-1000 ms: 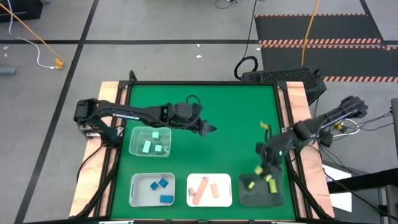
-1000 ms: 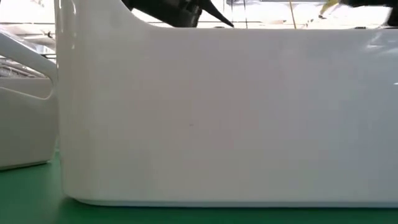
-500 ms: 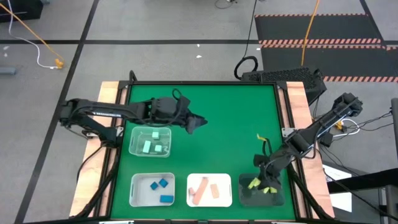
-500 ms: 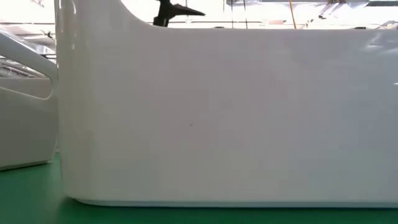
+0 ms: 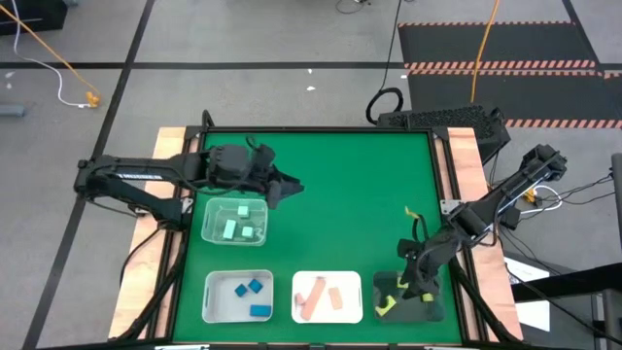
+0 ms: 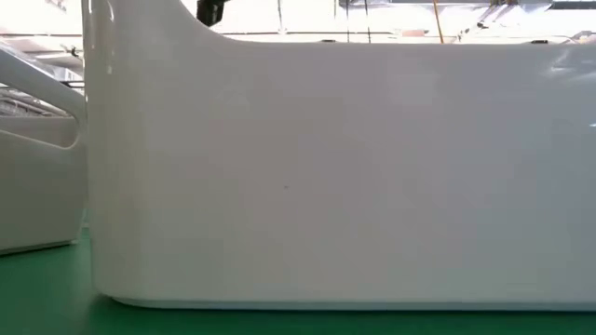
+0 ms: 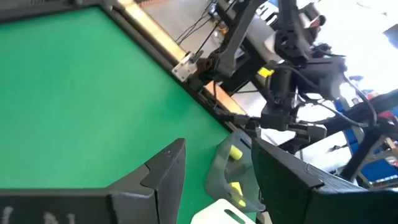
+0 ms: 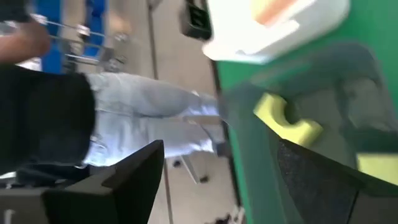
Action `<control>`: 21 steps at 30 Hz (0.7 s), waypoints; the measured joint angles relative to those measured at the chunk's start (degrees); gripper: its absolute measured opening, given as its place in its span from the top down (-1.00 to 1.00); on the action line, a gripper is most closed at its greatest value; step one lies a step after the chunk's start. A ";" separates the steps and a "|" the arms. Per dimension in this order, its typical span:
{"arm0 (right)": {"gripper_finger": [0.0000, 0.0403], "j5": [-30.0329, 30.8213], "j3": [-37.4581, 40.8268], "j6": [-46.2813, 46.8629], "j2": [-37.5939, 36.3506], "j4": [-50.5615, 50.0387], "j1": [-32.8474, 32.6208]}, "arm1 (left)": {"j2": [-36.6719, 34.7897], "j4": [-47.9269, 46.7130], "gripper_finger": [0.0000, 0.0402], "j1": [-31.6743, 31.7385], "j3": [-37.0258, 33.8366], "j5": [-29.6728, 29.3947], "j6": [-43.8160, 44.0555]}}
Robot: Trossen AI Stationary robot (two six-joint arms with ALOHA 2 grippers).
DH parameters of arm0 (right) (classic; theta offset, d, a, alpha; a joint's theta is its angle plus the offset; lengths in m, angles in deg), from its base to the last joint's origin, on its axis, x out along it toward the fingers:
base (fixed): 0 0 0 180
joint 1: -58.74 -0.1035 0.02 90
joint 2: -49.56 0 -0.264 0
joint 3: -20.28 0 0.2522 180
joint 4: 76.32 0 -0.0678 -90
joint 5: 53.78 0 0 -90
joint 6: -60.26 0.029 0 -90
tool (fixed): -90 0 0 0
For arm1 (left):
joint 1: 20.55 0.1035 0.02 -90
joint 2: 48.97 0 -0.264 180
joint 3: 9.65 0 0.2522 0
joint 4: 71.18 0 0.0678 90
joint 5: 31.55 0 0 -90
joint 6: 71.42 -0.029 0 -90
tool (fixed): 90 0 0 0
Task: Sort & place blocks by color
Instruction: Return to Home Position
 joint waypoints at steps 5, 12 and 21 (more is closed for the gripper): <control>-0.45 2.46 0.00 -4.02 -3.25 2.66 0.00 | -5.21 -1.98 0.08 -0.42 0.00 -0.01 -3.97; -0.44 10.70 0.00 -13.89 -10.22 -0.79 0.33 | -14.09 -14.02 0.08 -3.66 0.00 -6.62 -5.23; -0.44 24.72 1.73 -27.29 -19.77 -5.61 2.52 | -22.31 -25.49 0.08 -12.26 0.00 -23.72 2.48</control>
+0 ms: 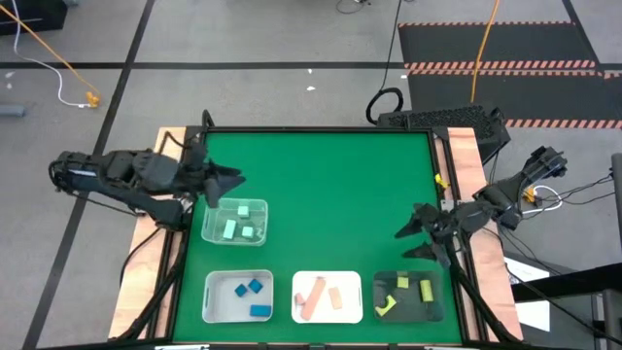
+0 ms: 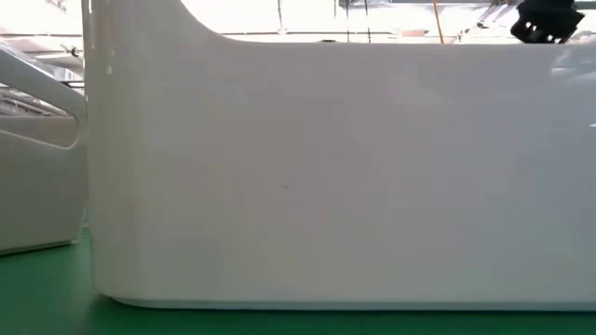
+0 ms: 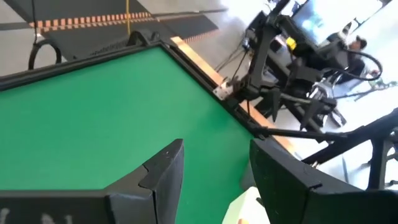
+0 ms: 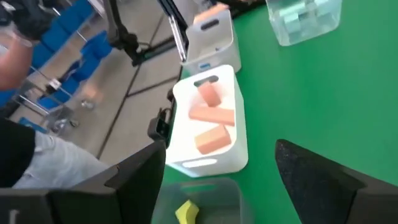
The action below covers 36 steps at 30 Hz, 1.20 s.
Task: Sort & place blocks by color
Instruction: Return to Home Position
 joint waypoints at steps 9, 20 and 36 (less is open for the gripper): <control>-0.44 -0.20 14.72 1.04 -9.42 14.23 2.33 | -1.98 -2.87 0.08 -7.73 0.00 -8.86 5.47; -0.44 -2.91 34.81 0.72 -12.01 47.12 2.61 | 2.59 -2.89 0.08 -9.79 -0.02 -11.98 7.54; -0.44 1.54 37.55 -3.63 -11.77 48.49 7.21 | 16.36 -0.94 0.08 -9.75 -0.04 -13.44 12.45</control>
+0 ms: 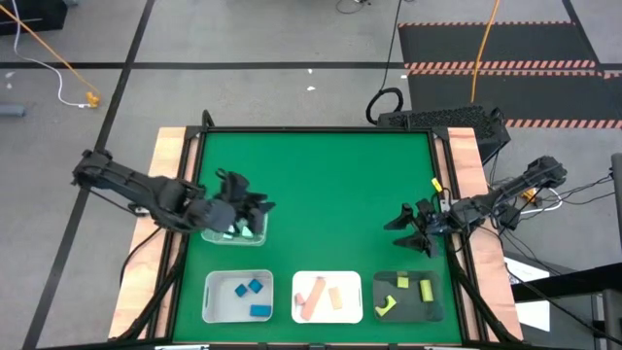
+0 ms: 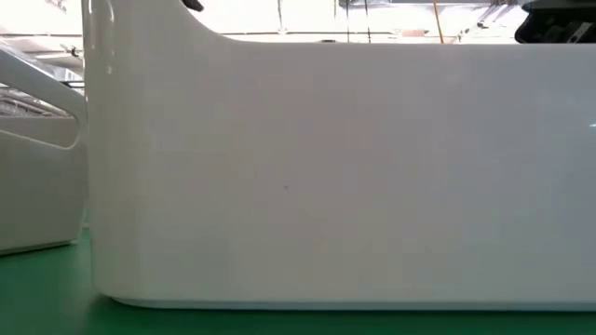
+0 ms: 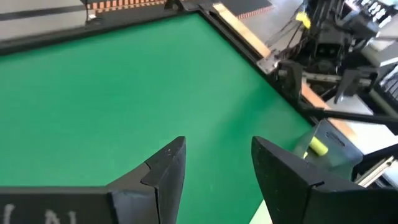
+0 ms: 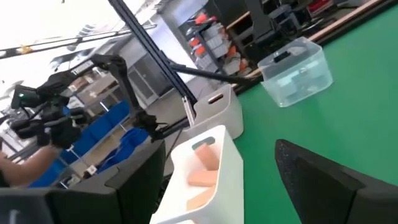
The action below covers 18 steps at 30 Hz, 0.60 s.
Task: Sort & place blocks by color
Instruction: Return to Home Position
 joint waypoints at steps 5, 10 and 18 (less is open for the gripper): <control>-0.44 -1.71 0.05 0.01 0.01 -1.46 0.00 | 5.64 5.89 0.08 0.01 0.00 2.49 -1.19; -0.44 -3.05 0.08 0.02 0.02 -1.25 -0.02 | 10.97 13.52 0.08 0.52 0.00 3.15 -6.33; -0.44 -3.05 0.15 0.02 0.04 -1.30 -0.02 | 17.76 21.52 0.08 3.88 0.00 10.51 -16.36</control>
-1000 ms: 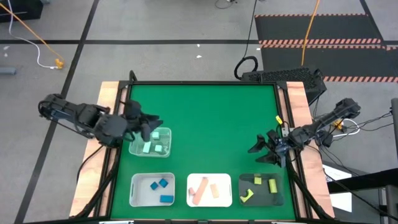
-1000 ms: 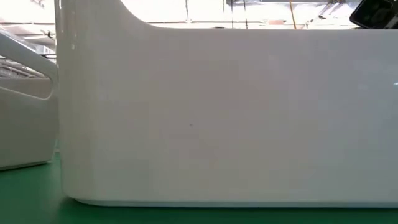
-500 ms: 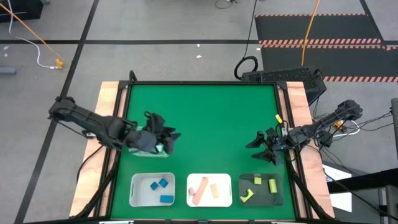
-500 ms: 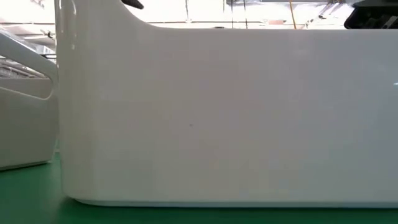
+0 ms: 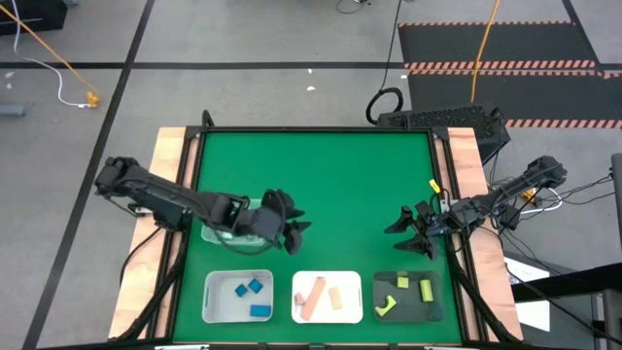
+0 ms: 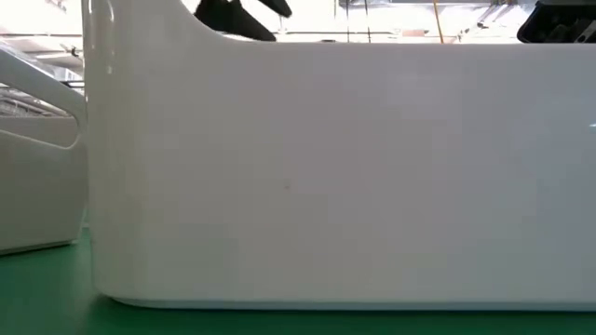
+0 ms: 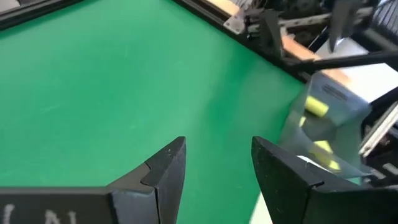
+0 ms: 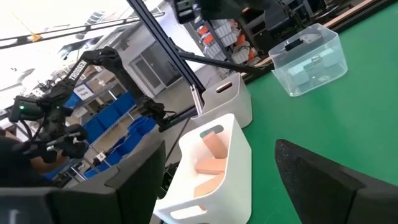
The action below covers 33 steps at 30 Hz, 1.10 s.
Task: Sort & place blocks by color
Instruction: Return to Home Position
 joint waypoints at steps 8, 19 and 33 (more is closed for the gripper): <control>-0.44 0.00 0.02 0.02 0.00 0.00 0.00 | -0.52 -0.22 0.08 6.93 -0.61 5.37 -6.04; -0.44 -0.05 0.02 0.02 -0.03 0.04 0.00 | -19.54 11.43 0.08 13.14 -25.12 6.59 -6.09; -0.44 -0.04 0.02 0.02 -0.04 0.02 0.00 | -33.76 57.93 0.08 14.38 -60.57 6.53 -19.79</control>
